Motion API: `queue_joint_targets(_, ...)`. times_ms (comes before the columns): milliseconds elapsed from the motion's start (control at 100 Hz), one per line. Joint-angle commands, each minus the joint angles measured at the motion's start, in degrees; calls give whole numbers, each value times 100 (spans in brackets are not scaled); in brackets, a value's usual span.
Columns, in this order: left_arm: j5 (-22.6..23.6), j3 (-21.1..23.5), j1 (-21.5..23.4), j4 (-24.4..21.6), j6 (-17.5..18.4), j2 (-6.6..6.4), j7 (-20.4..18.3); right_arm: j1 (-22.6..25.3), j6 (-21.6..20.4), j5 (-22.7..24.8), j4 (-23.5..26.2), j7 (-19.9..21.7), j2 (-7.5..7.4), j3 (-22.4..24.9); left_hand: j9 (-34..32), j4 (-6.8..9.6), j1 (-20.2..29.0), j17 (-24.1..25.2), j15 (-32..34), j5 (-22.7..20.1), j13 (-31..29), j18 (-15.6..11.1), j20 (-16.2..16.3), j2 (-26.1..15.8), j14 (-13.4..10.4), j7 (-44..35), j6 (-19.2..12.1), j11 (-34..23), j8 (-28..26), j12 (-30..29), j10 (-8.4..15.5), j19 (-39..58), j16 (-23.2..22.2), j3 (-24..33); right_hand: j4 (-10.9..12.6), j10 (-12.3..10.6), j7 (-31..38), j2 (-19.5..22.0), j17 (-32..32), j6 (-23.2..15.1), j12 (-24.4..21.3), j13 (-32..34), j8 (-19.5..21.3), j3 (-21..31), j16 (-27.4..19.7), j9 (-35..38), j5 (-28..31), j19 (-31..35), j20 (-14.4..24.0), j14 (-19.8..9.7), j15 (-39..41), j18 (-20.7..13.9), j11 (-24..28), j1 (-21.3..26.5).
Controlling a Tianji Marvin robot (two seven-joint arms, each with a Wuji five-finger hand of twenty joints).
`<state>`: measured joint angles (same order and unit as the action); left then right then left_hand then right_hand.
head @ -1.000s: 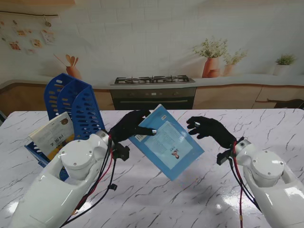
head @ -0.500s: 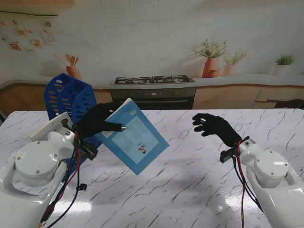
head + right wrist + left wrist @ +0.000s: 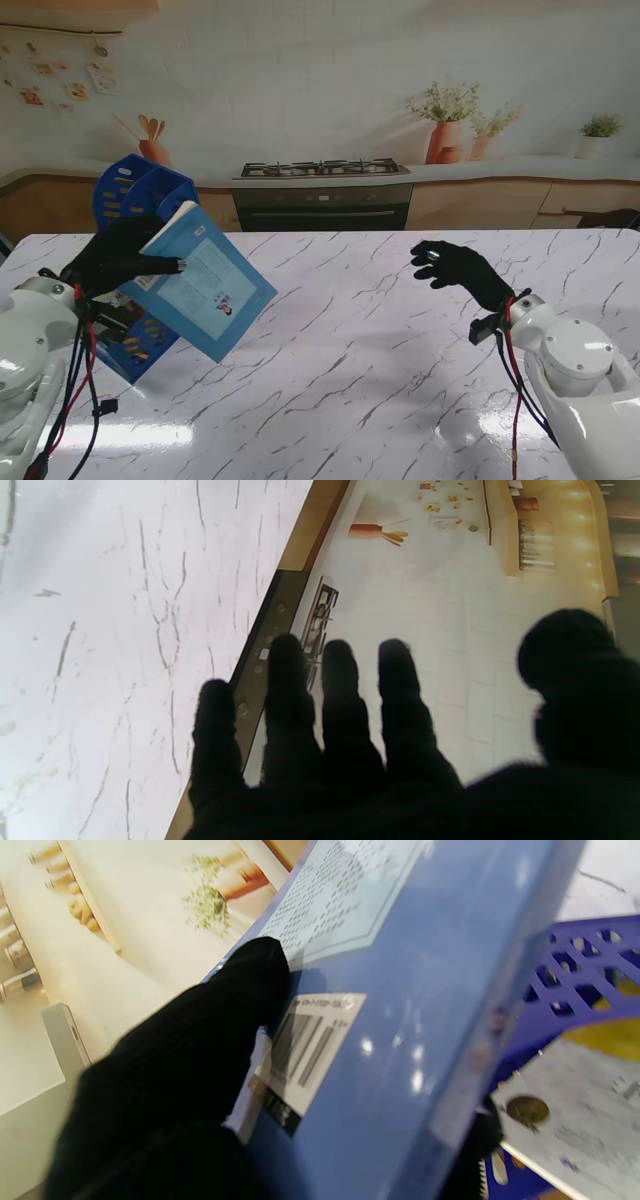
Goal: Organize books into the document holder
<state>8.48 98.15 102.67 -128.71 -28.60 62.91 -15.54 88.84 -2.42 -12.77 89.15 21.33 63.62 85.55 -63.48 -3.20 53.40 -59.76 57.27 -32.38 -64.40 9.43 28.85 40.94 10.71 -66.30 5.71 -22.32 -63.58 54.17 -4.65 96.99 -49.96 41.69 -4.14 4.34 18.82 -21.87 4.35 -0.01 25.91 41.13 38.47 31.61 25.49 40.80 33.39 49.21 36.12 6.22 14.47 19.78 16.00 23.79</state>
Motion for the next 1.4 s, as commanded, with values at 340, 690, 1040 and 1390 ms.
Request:
queue_joint_targets(340,137,1296,856,-658,-120,-107,-560,45,81,20,-15,57,2,51,-74,320,751,-194,593,-462,-751,-1447,78,-463,-428,-828,-1336,-67,-316,116,395,930,-186,1228,154,-117,-24,-94,-73,-21,-17,-7,-126,-3,-39,-30,-144,-118,-72,-44,-154,791,-60,-231)
queue_joint_targets(690,361,1962,1207,-729,-45,-72,-535,-32,-38,14,-79,-89,36,-25,-78,381,755,-194,563,-453,-738,-1384,48,-492,-439,-808,-1382,-43,-325,152,448,919,-278,1148,155,-157,11,-125,-68,-37,0,49,-120,7,-25,30,-97,-135,-58,-93,-124,790,-20,-232)
queue_joint_targets(1040,949,2178,1148,-686,-9,-147,-730,-32,-37,62,-88,-109,35,-27,-69,389,747,-184,469,-434,-728,-1339,8,-520,-444,-804,-1499,-22,-359,200,530,871,-354,1075,152,-174,17,-131,-73,-44,-1,47,-124,14,-28,40,-93,-153,-53,-100,-125,791,-11,-247)
queue_joint_targets(1390,1274,2249,807,-521,-145,-303,-1152,-8,14,33,-63,-104,37,-2,-73,390,734,-182,444,-427,-739,-1349,-29,-508,-467,-790,-1529,22,-386,197,548,840,-422,1071,148,-185,19,-141,-76,-40,-1,55,-129,26,-29,53,-88,-180,-55,-112,-123,787,-7,-274)
